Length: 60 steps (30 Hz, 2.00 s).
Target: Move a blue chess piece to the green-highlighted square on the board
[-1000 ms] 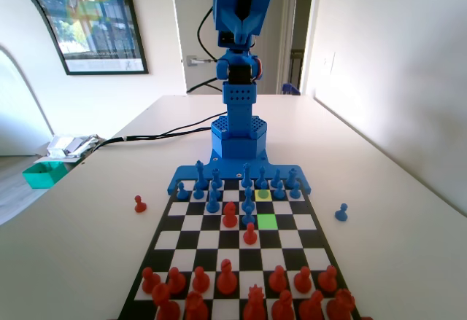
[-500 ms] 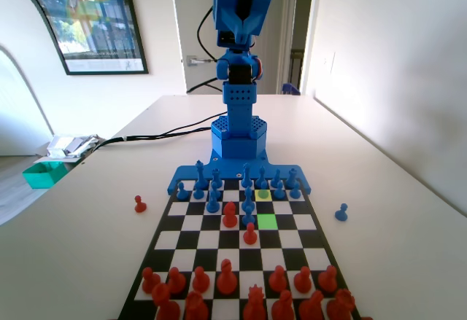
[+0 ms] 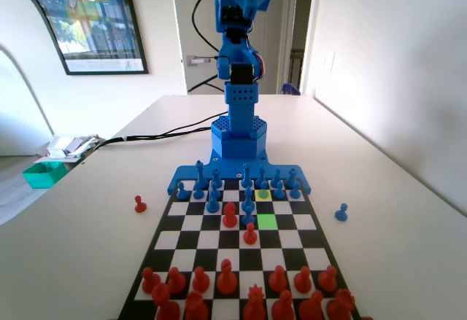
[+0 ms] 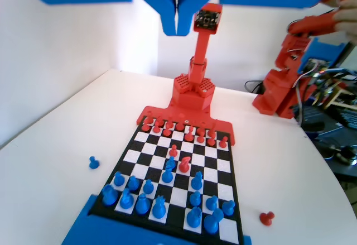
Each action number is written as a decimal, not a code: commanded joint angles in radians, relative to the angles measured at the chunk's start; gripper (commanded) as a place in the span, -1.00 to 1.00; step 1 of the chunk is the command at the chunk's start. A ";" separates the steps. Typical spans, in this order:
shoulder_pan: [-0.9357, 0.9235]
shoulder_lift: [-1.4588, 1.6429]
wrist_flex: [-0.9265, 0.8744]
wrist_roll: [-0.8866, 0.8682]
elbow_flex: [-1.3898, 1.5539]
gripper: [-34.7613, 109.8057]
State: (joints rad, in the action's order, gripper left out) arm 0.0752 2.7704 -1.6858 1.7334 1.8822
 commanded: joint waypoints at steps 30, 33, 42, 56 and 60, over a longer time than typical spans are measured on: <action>-0.025 -0.715 0.227 0.879 0.106 -0.49; -0.041 -0.733 0.311 0.963 0.195 -0.47; -0.052 -0.825 0.509 1.138 0.387 -0.50; 0.043 -0.968 0.456 1.069 0.290 -0.41; 0.051 -0.982 0.532 1.081 0.342 -0.41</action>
State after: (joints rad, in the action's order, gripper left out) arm 0.1135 1.7794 -1.1842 2.8026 2.2105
